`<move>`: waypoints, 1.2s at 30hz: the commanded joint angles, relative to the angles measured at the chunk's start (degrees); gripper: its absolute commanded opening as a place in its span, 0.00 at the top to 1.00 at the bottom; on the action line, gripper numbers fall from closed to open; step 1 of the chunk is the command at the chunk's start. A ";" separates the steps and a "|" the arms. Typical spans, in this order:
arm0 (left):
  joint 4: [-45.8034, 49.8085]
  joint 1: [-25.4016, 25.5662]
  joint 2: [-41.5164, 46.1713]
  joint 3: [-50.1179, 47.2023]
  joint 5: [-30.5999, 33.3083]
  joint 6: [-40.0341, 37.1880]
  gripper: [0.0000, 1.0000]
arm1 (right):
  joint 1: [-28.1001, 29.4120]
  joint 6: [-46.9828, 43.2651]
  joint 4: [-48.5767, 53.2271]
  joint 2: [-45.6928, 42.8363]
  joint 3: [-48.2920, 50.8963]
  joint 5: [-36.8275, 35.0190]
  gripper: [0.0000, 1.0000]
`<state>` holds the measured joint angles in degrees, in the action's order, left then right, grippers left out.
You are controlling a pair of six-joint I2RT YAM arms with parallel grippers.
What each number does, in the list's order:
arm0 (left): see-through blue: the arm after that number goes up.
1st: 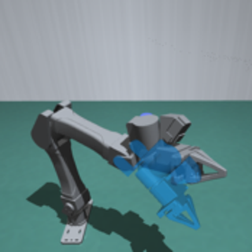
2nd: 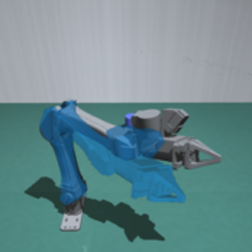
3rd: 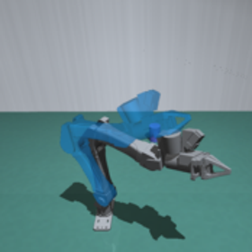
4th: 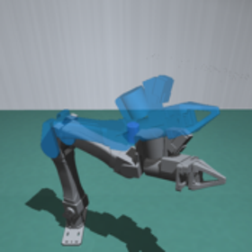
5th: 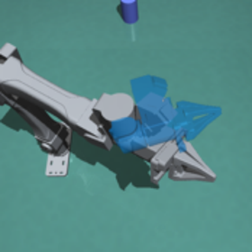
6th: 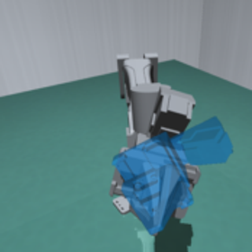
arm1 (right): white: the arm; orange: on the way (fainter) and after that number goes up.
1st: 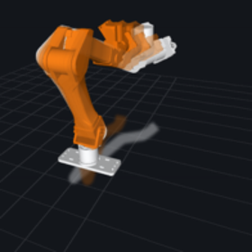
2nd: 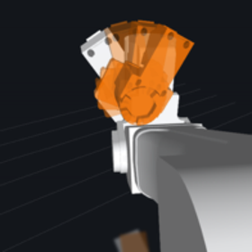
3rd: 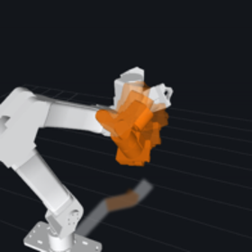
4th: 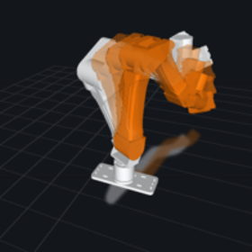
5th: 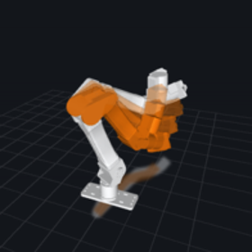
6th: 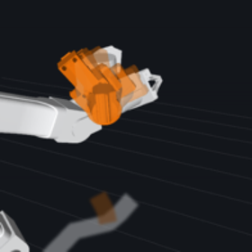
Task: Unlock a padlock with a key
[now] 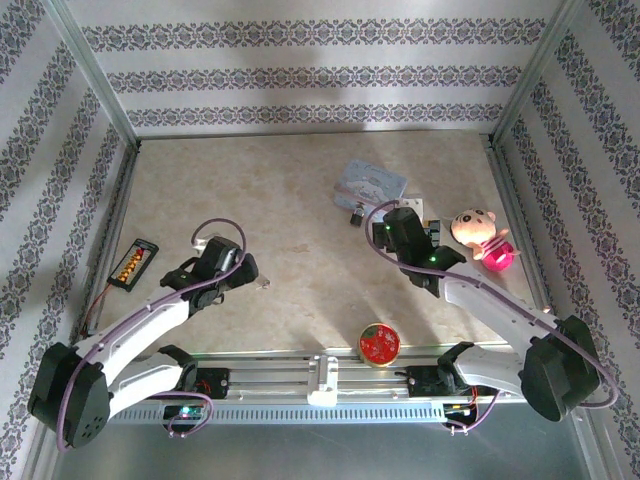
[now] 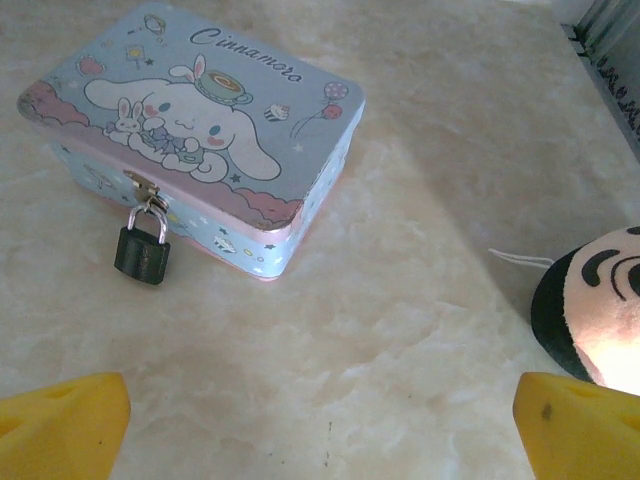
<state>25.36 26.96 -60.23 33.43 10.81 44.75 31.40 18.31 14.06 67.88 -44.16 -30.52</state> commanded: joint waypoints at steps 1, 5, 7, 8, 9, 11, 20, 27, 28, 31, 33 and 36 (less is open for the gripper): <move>3.51 1.81 -1.67 2.38 1.10 1.86 0.01 | 0.94 3.06 5.12 1.52 -2.89 0.73 0.02; 3.28 3.30 -5.10 3.28 1.06 2.67 0.05 | 1.08 4.18 5.34 2.65 -3.21 2.29 0.02; 3.05 3.92 -7.47 3.73 -0.03 2.89 0.11 | 1.07 4.44 5.65 3.08 -3.71 2.57 0.02; 2.51 4.26 -8.76 3.92 -0.96 2.89 0.14 | 1.12 4.53 6.02 3.22 -3.97 2.53 0.02; 2.02 4.64 -9.68 4.07 -1.80 2.75 0.18 | 1.12 4.78 6.50 3.31 -4.21 2.42 0.02; 1.17 5.43 -12.11 4.74 -3.48 2.26 0.23 | 1.10 5.54 7.51 3.31 -4.61 2.24 0.02; 0.25 7.40 -18.95 7.54 -10.85 -1.53 0.38 | 1.01 8.21 7.55 2.21 -3.04 2.55 0.02; 1.59 7.41 -20.85 8.13 -15.37 -0.87 0.45 | 1.10 8.68 7.21 2.22 -2.51 3.02 0.02; 1.78 7.40 -21.18 8.22 -15.79 -0.74 0.44 | 1.09 8.78 7.20 2.17 -2.51 3.10 0.02; 1.13 7.40 -22.07 8.62 -16.41 -1.32 0.42 | 1.08 9.03 6.88 2.08 -2.09 3.33 0.02; 0.31 7.40 -23.03 8.92 -16.43 -1.59 0.43 | 1.11 9.20 6.56 1.95 -1.98 3.67 0.02; -0.95 7.40 -24.29 9.19 -16.26 -1.99 0.45 | 1.07 9.33 6.49 1.73 -1.87 3.82 0.02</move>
<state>25.85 33.69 -83.48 41.28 -4.75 43.83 32.03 26.70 20.75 70.96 -46.74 -27.27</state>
